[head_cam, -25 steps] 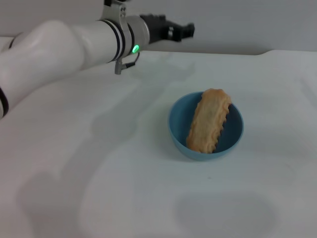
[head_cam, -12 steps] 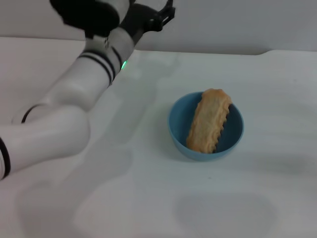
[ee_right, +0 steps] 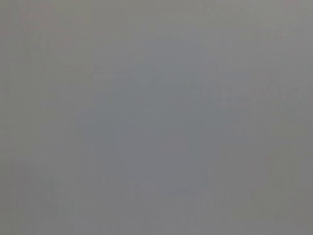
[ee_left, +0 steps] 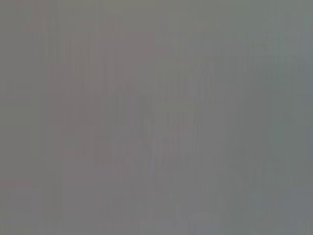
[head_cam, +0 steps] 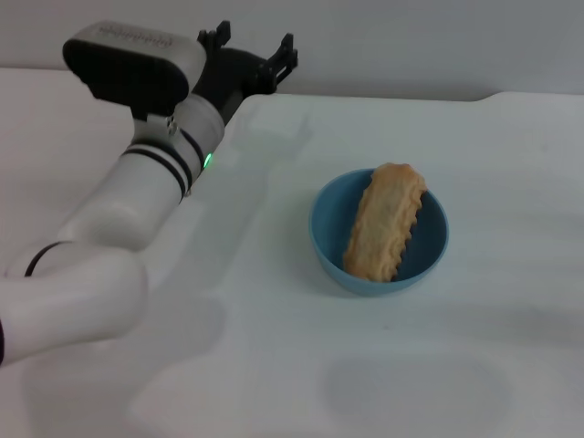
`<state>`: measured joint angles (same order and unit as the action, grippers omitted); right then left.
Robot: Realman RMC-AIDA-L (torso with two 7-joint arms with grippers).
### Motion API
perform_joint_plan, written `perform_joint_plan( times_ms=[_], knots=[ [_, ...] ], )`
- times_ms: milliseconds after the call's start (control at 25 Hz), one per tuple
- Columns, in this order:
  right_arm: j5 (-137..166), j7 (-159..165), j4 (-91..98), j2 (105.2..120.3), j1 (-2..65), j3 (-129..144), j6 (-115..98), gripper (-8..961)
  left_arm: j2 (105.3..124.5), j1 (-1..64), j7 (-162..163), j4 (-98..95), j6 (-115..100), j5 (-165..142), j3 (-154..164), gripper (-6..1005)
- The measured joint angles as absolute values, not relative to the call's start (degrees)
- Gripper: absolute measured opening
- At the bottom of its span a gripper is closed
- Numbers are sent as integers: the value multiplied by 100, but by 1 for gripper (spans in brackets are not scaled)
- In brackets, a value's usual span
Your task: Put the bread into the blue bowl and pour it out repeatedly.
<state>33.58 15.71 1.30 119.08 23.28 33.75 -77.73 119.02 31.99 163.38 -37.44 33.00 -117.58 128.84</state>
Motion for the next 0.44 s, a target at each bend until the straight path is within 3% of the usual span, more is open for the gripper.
perform_joint_plan(
  times_ms=[440],
  knots=[
    [3402, 1986, 94, 11912, 2285, 3424, -7781, 590, 11894, 3104, 16434, -3734, 3387, -11759, 13136, 866]
  ],
)
